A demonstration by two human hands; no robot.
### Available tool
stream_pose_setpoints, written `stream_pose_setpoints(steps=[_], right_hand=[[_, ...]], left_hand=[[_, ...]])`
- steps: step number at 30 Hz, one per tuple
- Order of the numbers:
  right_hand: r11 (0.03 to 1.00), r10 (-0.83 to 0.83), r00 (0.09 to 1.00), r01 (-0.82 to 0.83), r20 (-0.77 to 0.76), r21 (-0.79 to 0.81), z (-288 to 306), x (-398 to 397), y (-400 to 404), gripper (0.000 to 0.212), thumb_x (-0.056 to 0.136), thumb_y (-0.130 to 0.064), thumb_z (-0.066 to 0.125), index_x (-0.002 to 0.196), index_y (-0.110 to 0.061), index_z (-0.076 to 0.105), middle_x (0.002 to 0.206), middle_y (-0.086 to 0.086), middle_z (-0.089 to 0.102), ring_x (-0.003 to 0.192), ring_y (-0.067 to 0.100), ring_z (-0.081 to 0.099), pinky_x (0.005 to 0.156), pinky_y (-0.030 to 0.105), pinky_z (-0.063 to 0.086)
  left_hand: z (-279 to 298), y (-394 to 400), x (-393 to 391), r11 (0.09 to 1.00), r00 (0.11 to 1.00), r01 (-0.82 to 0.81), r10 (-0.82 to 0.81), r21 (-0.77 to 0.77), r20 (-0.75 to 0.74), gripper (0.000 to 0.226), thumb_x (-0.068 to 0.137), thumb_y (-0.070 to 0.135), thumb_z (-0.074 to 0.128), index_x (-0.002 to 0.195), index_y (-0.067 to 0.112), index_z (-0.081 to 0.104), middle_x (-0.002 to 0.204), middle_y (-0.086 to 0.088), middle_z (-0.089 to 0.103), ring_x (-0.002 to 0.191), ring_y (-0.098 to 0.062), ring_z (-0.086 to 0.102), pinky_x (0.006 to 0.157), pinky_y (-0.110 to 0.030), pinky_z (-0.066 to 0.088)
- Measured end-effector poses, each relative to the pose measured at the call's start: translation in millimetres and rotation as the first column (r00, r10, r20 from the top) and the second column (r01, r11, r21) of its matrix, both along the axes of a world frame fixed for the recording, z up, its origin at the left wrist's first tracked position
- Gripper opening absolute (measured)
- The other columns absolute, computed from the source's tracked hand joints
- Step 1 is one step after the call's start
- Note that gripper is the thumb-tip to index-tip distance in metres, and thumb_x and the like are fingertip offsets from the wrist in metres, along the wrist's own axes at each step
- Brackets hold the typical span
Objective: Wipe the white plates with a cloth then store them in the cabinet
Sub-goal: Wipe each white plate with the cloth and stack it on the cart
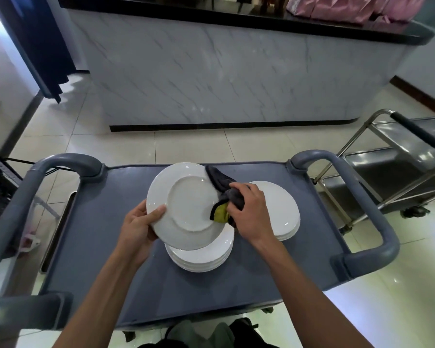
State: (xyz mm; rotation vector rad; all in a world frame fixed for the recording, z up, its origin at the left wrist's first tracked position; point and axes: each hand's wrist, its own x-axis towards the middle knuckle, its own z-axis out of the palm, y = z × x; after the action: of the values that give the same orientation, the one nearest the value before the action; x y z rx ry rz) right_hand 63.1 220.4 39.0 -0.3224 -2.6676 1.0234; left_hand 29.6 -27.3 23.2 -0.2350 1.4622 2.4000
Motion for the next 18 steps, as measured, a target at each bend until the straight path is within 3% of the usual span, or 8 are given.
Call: stream_pose_setpoints(steps=[6,11,15,18], right_hand=[[0.997,-0.083,0.996,0.083,-0.045,-0.004,6,8,34,0.047,0.085,-0.017,0.069,0.130,-0.026,0.059,0.124,-0.005,0.056,0.115,0.019,0.048,0.097,0.040,0.046],[0.992,-0.072,0.994,0.080,-0.086,0.097,13,25,73,0.051,0.082,-0.014,0.071,0.131,-0.022,0.058,0.126,-0.002,0.057,0.116,0.024,0.048,0.098,0.038,0.044],[0.986,-0.107,0.991,0.117,-0.085,0.119,14,44,112,0.052,0.082,-0.013,0.072,0.131,-0.022,0.058,0.127,-0.002,0.057,0.117,0.022,0.045,0.099,0.037,0.043],[0.983,-0.112,0.991,0.121,-0.071,0.141,15,57,141,0.052,0.083,-0.014,0.073,0.132,-0.021,0.057,0.129,-0.002,0.055,0.119,0.024,0.046,0.102,0.039,0.044]], left_hand=[[17,32,-13,0.992,0.989,0.025,-0.042,-0.120,-0.140,0.024,0.083,0.009,0.072,0.102,0.023,0.078,0.097,-0.005,0.077,0.080,-0.020,0.071,0.060,-0.031,0.058],[28,81,-22,0.925,0.903,-0.015,-0.151,-0.380,-0.402,0.031,0.089,0.008,0.071,0.098,0.036,0.078,0.098,0.002,0.077,0.092,-0.021,0.071,0.077,-0.036,0.057],[31,131,-27,0.741,0.778,-0.120,-0.343,-0.661,-0.526,0.026,0.089,0.014,0.070,0.087,0.040,0.071,0.077,0.018,0.069,0.071,-0.005,0.063,0.061,-0.017,0.046],[33,169,-25,0.600,0.700,-0.170,-0.484,-0.782,-0.524,0.026,0.092,0.014,0.066,0.081,0.037,0.067,0.060,0.014,0.056,0.057,-0.012,0.051,0.053,-0.026,0.040]])
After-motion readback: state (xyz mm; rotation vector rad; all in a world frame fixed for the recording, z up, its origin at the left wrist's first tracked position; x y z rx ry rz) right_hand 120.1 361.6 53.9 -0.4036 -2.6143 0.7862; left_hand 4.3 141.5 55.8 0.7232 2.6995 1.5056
